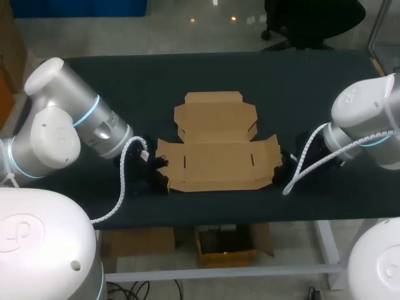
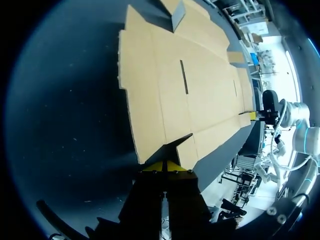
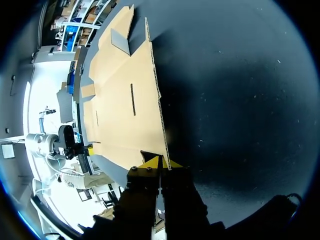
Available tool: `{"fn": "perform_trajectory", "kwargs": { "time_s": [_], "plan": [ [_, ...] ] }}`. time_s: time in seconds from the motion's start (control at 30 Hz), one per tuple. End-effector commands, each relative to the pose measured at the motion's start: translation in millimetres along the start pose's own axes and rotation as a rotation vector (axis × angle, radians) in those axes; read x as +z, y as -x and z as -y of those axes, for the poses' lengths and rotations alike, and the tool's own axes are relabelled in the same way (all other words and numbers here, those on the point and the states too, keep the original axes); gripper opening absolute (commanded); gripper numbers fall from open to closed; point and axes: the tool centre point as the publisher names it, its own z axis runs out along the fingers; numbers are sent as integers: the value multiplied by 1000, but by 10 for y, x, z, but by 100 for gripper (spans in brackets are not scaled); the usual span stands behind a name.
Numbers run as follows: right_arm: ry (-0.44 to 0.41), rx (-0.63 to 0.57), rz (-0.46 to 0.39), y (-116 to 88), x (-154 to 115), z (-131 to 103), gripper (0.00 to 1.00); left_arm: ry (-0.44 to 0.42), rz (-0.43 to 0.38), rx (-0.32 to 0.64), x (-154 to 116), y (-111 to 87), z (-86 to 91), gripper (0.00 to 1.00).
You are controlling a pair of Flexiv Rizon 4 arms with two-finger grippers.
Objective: Assemble the packaging by folding the flat box into shape, placing the metal phone stand inside, and closing the box properly
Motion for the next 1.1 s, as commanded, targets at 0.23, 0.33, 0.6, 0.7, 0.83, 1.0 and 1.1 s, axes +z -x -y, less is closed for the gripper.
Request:
{"fn": "perform_trajectory", "kwargs": {
  "time_s": [0.23, 0.33, 0.6, 0.7, 0.83, 1.0, 1.1],
  "plan": [
    [14, 23, 8, -16, 5, 40, 0, -2, 9, 6, 25, -22, -24, 0],
    [11, 27, 6, -18, 13, 44, 0, -7, 8, 11, 10, -38, -32, 0],
    [12, 20, 15, -67, -1, 48, 0, -11, 11, 27, -2, -111, -20, 0],
    [10, 18, 18, -71, 1, 46, 0, -14, 13, 33, -14, -138, -22, 0],
    [6, 17, 19, -69, 13, 40, 0, -20, 20, 40, -25, -179, -11, 0],
    [1, 17, 21, -66, 22, 35, 0, -30, 41, 51, -51, -239, 0, 0],
    [-1, 16, 23, -66, 28, 32, 0, -34, 45, 56, -69, -264, 2, 0]
  ]
}}
